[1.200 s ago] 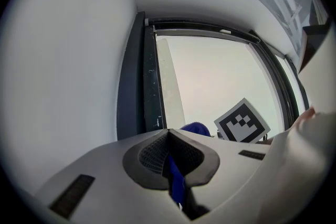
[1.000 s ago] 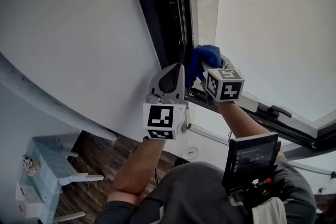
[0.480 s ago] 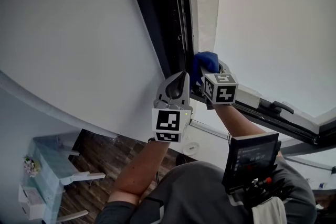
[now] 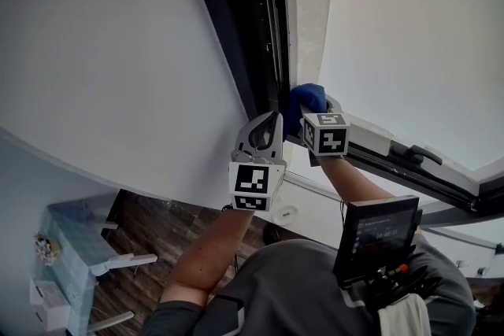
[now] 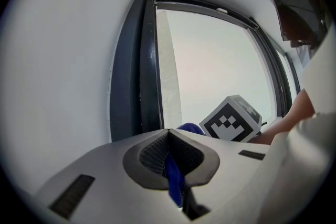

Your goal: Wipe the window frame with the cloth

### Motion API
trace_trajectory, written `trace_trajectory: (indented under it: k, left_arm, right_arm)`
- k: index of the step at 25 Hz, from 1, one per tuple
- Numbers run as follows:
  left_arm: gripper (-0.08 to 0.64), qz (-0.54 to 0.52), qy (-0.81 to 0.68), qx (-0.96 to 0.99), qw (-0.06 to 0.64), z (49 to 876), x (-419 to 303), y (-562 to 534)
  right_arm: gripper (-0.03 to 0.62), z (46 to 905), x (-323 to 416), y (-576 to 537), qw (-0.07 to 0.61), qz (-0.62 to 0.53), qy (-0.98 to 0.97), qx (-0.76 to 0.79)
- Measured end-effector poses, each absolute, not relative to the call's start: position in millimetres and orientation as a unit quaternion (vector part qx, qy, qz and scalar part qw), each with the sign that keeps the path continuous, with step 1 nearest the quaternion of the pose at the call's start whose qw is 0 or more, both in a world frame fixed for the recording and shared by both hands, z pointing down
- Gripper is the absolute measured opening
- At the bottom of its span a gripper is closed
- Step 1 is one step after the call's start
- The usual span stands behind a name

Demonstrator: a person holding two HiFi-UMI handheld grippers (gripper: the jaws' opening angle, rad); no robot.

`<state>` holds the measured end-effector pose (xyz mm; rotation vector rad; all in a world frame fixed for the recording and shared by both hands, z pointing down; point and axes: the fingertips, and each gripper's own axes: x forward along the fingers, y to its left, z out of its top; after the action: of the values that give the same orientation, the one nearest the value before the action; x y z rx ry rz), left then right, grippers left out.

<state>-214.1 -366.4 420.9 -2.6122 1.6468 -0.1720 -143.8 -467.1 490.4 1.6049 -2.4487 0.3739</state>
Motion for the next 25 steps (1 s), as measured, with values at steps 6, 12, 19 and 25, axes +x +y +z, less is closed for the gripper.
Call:
trace_trajectory:
  k: [6,12,19,25]
  left_arm:
    - [0.009,-0.064,0.528,-0.847,0.012,434.9,-213.9,-365.8]
    - [0.009,-0.068,0.505,-0.86,0.013,442.6,-201.3,-357.9]
    - [0.009,-0.063,0.519,-0.853,-0.005,453.5,-203.8,-347.7]
    - [0.009,-0.06,0.532,-0.845,-0.01,456.5,-205.0,-341.5]
  right_arm:
    - [0.132,505.5,-144.4,-466.9,0.112,0.137,-0.82,0.545]
    - [0.132,512.3,-139.9,-460.7,0.126,0.143,-0.821,0.538]
    - [0.132,497.6,-120.9,-429.7,0.11,0.16,-0.822,0.536]
    - [0.132,497.9,-112.4,-406.5,0.103,0.172,-0.822,0.533]
